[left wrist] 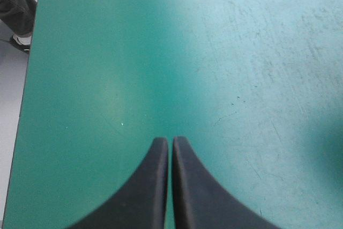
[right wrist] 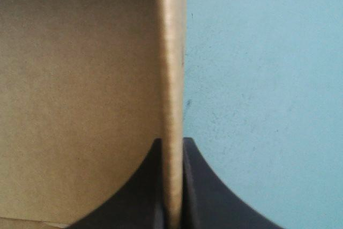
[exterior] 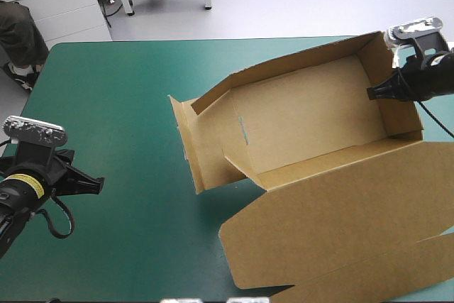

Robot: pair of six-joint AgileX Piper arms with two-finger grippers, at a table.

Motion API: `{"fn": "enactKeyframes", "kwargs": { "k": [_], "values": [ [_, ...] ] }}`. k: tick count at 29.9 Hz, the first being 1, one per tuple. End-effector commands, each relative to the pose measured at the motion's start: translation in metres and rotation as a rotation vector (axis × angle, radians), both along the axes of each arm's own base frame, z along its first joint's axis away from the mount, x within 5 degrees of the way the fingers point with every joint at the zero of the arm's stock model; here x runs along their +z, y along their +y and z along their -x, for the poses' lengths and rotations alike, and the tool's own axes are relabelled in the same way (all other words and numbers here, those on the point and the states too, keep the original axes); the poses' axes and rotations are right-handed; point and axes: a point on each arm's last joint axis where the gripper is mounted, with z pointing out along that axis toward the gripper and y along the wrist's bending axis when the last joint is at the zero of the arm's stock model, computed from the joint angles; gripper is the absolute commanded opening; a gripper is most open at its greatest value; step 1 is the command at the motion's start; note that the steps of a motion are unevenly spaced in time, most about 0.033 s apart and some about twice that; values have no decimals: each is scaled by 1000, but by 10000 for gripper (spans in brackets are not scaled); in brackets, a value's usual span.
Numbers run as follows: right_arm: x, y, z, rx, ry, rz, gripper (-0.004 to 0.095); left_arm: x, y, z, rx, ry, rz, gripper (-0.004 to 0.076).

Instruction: Fold the box

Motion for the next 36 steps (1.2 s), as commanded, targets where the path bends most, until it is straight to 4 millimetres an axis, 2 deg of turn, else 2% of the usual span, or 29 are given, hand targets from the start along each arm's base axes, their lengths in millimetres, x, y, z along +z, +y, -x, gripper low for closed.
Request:
{"fn": "enactKeyframes", "kwargs": {
  "k": [1, 8, 12, 20, 24, 29, 36],
  "values": [
    [25, 2, 30, 48, -108, -82, -21, 13, 2, -2, 11, -97, 6, 6],
    [32, 5, 38, 63, -142, -131, -21, 13, 2, -3, 11, -102, -4, 17],
    [33, 7, 38, 78, -149, -157, -21, 5, 0, -9, 8, -101, -17, 17],
    [35, 10, 38, 97, -158, -188, -20, -33, -7, -50, 6, 56, 42, 17],
    [35, 12, 38, 104, -161, -204, -20, -50, -3, -75, -12, 147, 184, 17],
    [36, 13, 38, 110, -165, -221, -20, -73, 2, -95, -102, 226, 384, 17],
    [36, 13, 39, 112, -166, -224, -20, -112, 6, -101, -208, 237, 639, 17]
  ]
}}
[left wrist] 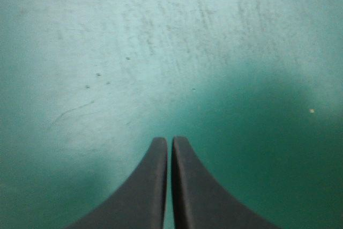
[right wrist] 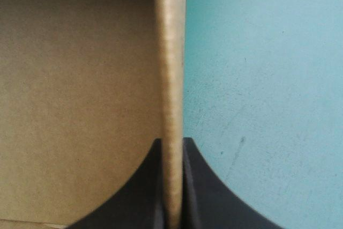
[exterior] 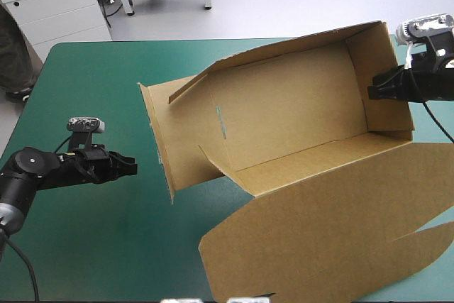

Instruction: Fold the box

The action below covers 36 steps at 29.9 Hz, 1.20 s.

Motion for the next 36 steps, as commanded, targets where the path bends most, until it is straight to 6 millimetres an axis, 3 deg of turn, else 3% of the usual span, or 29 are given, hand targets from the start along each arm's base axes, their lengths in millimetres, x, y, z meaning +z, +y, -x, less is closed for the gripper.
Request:
{"fn": "enactKeyframes", "kwargs": {
  "k": [1, 4, 12, 16, 21, 23, 30, 36],
  "values": [
    [17, 6, 14, 22, -59, -46, -20, 2, -5, -2, -21, -96, 174, 17],
    [17, 6, 14, 22, -59, -50, -20, -2, -12, -5, -32, -106, 337, 17],
    [17, 6, 12, 22, -56, -51, -20, 13, -27, -11, -202, -157, 755, 49],
    [17, 6, 12, 24, -57, -55, -20, 13, -28, -12, -208, -167, 757, 249],
    [17, 7, 12, 26, -59, -61, -20, 13, -28, -12, -207, -171, 759, 668],
    [17, 7, 12, 26, -59, -61, -20, 13, -28, -12, -207, -171, 759, 736],
    [18, 9, 12, 19, -50, -106, -20, 15, -28, -13, -208, -179, 759, 732],
    [10, 7, 1, 8, -16, -119, -20, 31, -34, -18, -254, -207, 753, 732]
  ]
}}
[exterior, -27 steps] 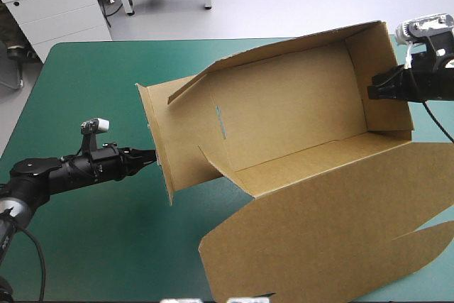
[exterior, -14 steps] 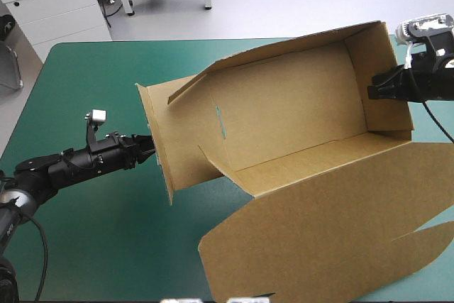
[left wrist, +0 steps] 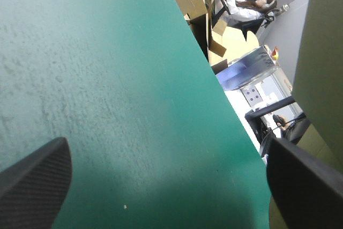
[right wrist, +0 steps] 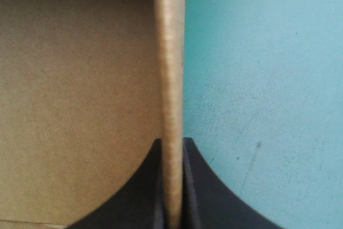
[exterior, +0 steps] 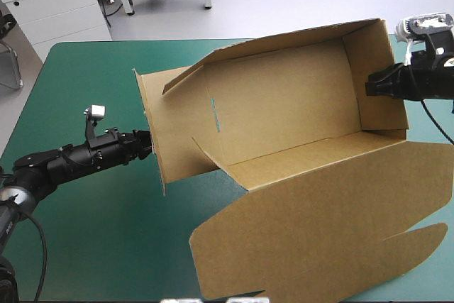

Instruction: Fold the box

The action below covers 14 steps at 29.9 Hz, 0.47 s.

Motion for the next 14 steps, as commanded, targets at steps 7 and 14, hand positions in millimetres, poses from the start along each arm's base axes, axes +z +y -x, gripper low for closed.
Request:
{"fn": "enactKeyframes", "kwargs": {
  "k": [7, 14],
  "values": [
    [5, -1, -10, -23, -32, -56, -14, 60, -34, 2, -198, -172, 123, 732],
    [3, 14, -19, -66, -80, 42, -13, 87, -44, -1, -245, -247, 129, 732]
  ]
}}
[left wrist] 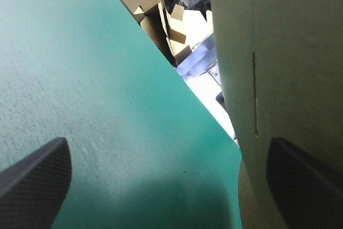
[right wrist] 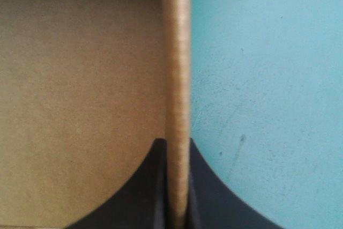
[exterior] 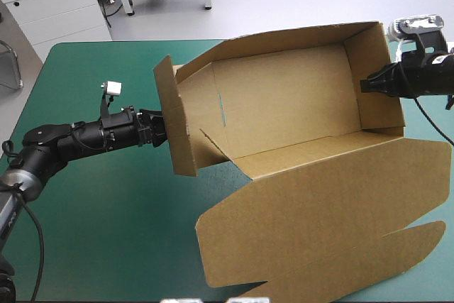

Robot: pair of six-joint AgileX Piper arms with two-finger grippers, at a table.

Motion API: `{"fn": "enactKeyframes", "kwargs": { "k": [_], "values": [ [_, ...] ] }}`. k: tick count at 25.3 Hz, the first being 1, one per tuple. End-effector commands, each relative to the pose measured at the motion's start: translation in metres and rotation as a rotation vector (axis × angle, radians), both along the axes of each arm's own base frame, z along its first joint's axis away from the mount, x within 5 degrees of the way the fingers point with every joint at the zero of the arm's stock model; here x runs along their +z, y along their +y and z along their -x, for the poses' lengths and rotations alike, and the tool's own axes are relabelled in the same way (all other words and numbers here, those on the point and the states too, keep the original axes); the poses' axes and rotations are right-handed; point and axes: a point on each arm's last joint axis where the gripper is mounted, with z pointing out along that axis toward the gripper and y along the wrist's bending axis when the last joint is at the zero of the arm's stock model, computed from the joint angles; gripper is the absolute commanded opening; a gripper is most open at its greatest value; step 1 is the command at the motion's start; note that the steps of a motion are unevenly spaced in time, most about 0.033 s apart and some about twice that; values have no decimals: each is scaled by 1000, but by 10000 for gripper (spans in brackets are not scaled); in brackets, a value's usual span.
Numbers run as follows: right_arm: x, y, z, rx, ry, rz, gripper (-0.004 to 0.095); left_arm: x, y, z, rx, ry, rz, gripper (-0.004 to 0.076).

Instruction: Fold the box

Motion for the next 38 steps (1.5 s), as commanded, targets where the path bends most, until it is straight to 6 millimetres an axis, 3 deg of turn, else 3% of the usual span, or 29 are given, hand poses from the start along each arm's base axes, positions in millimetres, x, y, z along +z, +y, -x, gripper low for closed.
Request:
{"fn": "enactKeyframes", "kwargs": {
  "k": [1, 15, 21, 27, 38],
  "values": [
    [20, 16, 3, -33, -137, 8, -13, 37, -8, 10, -99, -95, 122, 732],
    [34, 64, -4, -75, -330, 21, -13, 50, -8, 8, -88, -106, 184, 732],
    [33, 67, -10, -84, -343, -7, -12, 51, -23, 13, -143, -149, 185, 732],
    [26, 69, -19, -87, -329, -8, -12, 53, -25, 10, -107, -141, 175, 732],
    [25, 69, -23, -90, -339, -3, -12, 107, -73, -6, 247, -206, -181, 704]
  ]
}}
